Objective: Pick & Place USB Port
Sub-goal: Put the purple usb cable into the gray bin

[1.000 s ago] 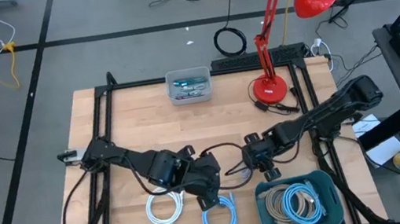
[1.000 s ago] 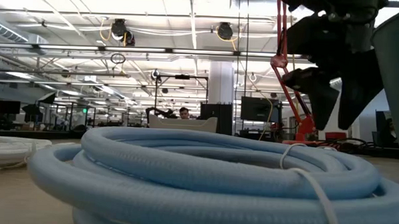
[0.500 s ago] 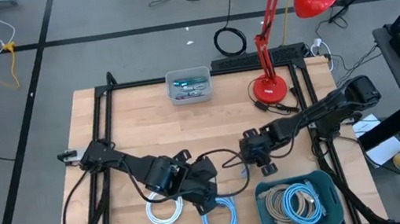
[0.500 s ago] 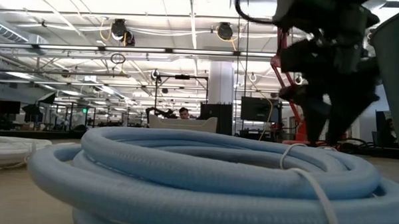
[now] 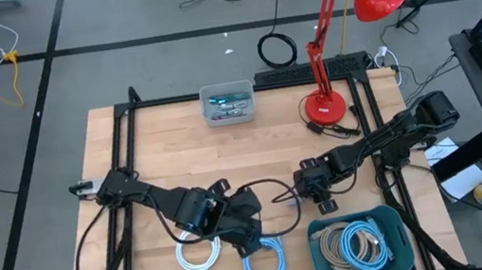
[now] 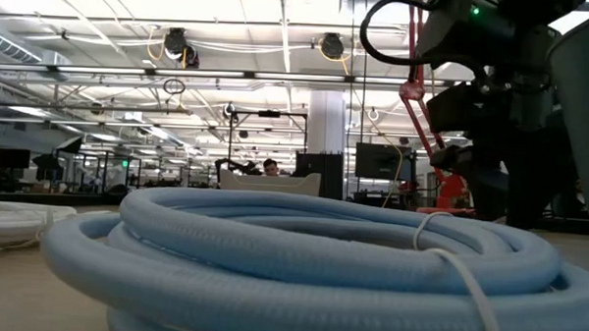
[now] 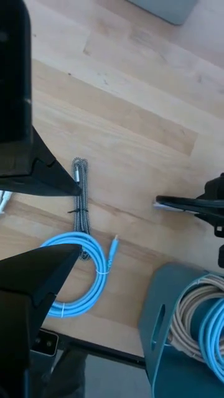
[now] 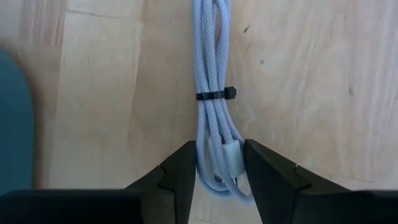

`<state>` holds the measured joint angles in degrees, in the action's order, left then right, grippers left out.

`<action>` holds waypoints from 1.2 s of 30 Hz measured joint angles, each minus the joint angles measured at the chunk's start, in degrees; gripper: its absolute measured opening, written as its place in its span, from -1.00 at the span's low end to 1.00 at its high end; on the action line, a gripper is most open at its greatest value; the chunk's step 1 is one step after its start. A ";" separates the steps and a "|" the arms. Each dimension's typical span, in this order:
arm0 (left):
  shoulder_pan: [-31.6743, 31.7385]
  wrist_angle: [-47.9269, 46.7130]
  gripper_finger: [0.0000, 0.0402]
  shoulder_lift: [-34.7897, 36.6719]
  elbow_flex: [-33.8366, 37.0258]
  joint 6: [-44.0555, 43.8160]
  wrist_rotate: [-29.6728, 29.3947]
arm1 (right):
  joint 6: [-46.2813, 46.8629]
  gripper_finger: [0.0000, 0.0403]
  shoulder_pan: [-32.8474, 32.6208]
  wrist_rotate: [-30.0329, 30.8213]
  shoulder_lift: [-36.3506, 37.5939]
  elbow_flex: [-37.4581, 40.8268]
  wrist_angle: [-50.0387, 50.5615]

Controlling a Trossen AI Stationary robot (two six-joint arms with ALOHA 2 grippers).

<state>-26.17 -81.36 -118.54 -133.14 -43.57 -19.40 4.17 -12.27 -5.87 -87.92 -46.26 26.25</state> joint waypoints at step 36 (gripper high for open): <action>1.77 -8.63 -0.32 3.19 2.18 -16.02 -11.83 | 8.43 -0.81 13.44 6.11 -0.09 -11.59 -7.78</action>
<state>-24.40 -89.99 -115.36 -130.96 -59.58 -31.23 12.61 1.16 0.25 -88.01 -57.85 18.47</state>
